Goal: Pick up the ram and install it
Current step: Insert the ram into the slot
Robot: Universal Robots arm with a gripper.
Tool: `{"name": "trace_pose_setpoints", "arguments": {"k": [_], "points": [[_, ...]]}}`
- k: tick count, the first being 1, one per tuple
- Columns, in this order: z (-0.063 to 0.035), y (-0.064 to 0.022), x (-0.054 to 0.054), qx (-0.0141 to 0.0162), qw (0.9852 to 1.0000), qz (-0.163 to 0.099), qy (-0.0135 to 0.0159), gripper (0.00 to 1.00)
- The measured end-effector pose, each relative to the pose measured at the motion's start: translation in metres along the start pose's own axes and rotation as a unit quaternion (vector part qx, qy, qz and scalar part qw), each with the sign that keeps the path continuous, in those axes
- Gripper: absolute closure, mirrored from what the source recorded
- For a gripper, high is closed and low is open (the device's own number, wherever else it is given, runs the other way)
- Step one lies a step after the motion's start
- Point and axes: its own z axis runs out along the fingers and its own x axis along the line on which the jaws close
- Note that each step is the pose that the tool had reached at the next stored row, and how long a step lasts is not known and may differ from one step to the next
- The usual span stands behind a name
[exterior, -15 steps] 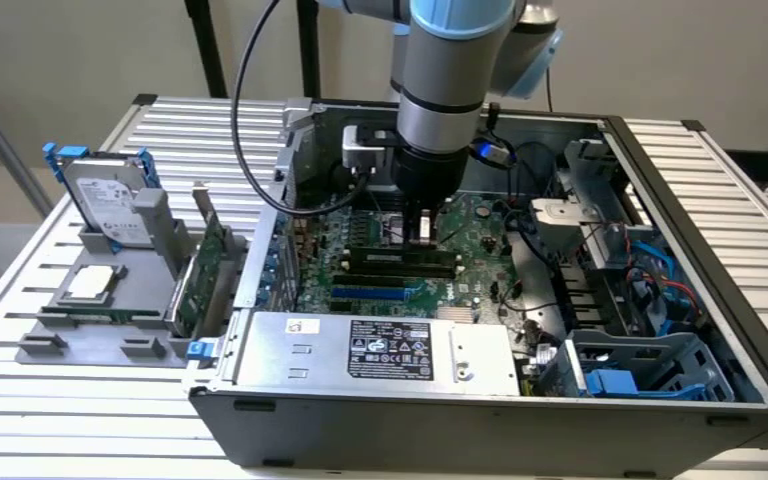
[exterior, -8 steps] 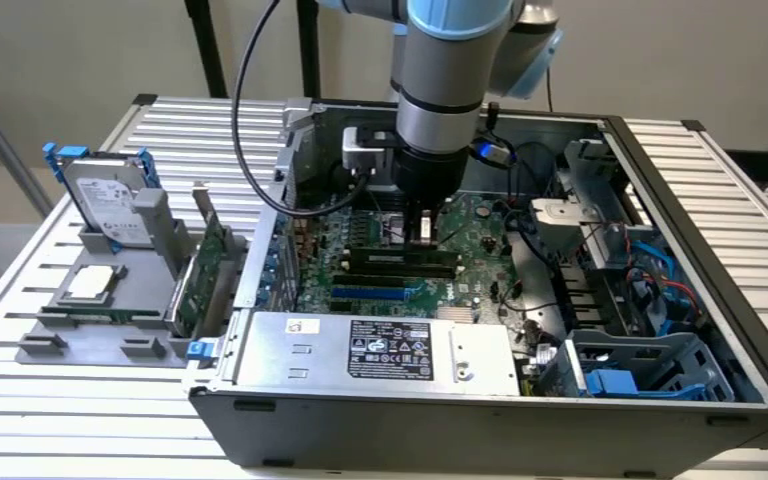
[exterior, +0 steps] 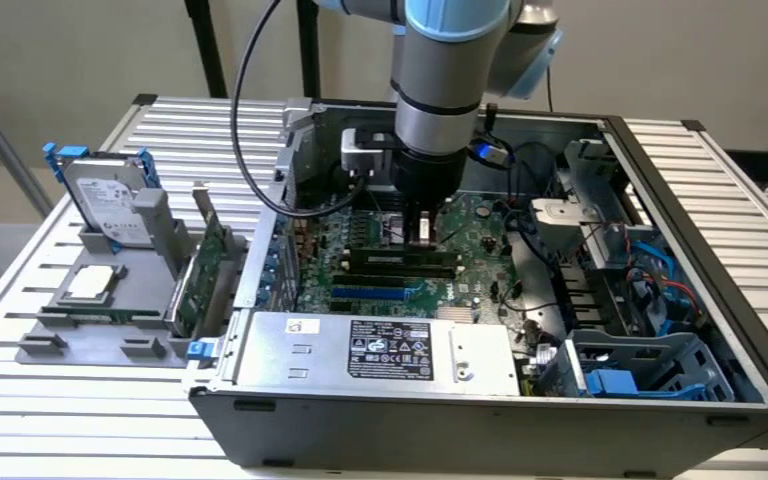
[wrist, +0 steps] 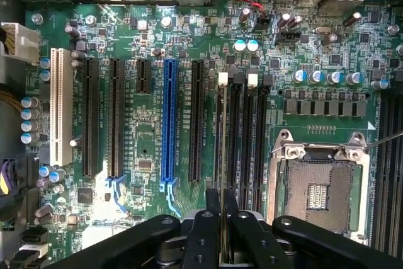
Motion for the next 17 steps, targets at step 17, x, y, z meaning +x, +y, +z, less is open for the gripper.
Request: {"name": "trace_pose_setpoints", "arguments": {"k": [17], "points": [[0.0032, 0.0011, -0.0003, 0.001, 1.0, 0.002, 0.0001, 1.0]]}}
